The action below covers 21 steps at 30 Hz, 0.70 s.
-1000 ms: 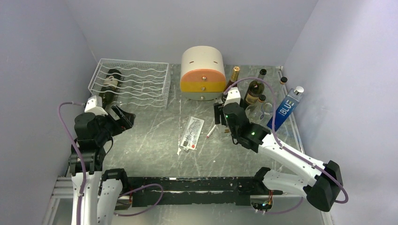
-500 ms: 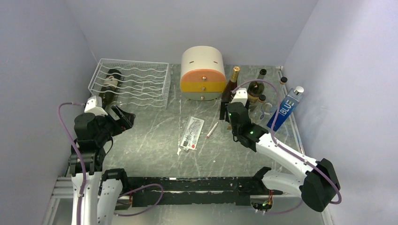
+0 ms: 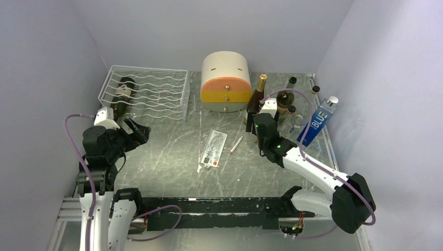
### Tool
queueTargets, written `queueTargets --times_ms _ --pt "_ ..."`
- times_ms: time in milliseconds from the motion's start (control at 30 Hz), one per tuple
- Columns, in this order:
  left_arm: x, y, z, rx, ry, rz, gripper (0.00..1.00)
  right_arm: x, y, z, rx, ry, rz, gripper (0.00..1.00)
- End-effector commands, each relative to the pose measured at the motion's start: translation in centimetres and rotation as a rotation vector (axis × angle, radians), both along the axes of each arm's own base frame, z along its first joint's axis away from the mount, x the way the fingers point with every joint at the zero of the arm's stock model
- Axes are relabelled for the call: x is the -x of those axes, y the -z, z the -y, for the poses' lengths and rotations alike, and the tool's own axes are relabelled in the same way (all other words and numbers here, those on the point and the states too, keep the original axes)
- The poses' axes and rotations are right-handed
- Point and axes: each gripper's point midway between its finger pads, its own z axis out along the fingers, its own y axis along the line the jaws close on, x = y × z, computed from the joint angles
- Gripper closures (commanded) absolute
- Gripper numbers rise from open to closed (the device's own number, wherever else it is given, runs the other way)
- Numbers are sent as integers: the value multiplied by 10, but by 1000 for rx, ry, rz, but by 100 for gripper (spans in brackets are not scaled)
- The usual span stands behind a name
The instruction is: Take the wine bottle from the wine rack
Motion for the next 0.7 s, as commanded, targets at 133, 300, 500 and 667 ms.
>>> queueTargets --times_ms 133,300,500,667 --pt "-4 -2 0 3 1 26 9 -9 -36 0 -80 27 115 47" --pt "-4 -2 1 4 6 25 9 -5 -46 -1 -87 6 116 23" --pt "-3 -4 2 4 12 33 9 3 -65 0 -100 -15 127 4" --pt "-2 -4 3 3 17 35 9 14 -105 3 -102 -51 143 0"
